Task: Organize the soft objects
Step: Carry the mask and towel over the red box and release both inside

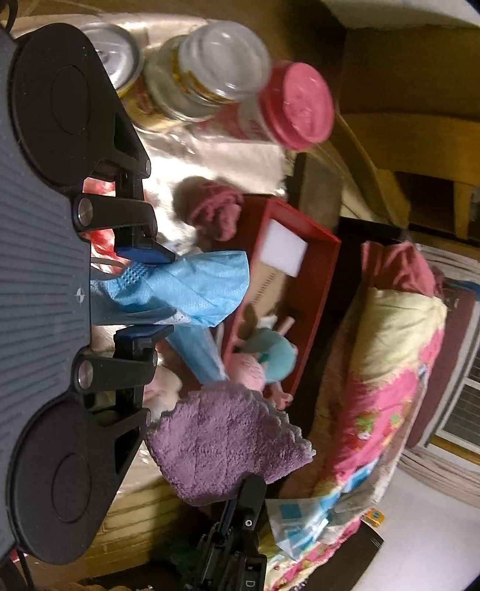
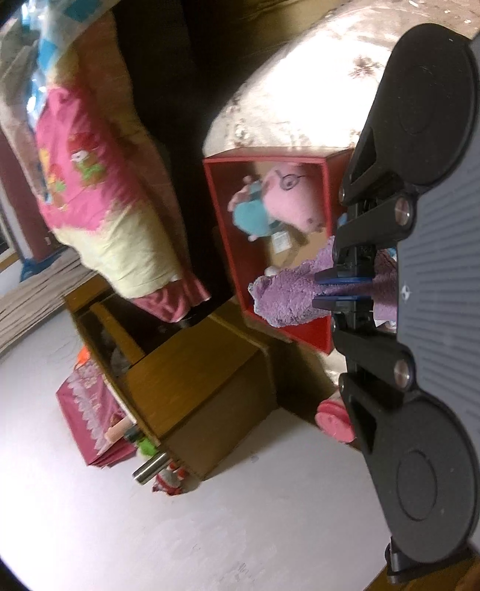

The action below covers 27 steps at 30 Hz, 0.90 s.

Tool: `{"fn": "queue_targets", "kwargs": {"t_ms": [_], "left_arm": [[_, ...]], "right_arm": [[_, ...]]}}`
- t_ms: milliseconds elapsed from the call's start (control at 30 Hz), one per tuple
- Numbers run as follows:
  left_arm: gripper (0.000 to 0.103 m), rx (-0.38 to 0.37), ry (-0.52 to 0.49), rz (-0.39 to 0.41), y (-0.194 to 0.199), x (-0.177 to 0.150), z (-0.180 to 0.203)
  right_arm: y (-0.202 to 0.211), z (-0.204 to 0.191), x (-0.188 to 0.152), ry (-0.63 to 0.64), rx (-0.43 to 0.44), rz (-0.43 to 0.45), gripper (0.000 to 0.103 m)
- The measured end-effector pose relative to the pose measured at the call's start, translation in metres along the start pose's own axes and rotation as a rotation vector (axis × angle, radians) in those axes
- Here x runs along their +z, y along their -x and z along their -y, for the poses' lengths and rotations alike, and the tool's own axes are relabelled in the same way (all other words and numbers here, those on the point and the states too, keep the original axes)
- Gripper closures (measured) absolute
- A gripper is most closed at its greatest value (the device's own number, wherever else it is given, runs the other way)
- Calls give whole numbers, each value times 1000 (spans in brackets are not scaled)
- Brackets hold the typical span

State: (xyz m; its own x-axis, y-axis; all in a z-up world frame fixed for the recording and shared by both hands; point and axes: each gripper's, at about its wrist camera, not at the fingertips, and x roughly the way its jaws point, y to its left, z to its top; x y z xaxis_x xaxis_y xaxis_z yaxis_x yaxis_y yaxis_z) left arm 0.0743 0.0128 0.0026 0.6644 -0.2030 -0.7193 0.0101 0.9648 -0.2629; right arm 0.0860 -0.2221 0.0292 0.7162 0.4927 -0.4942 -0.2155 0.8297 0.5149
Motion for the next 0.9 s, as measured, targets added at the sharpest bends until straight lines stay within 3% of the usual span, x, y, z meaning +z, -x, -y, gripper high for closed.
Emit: {"fn": "queue_targets", "kwargs": {"t_ms": [267,900], "left_arm": [[69,0,-30,66,-1,21,10],[69,32,-101,132,-27,64,24]], "right_arm": [[11,-5,13,10,3,94,103],[-5,0,36,8,-55,179,103]]}}
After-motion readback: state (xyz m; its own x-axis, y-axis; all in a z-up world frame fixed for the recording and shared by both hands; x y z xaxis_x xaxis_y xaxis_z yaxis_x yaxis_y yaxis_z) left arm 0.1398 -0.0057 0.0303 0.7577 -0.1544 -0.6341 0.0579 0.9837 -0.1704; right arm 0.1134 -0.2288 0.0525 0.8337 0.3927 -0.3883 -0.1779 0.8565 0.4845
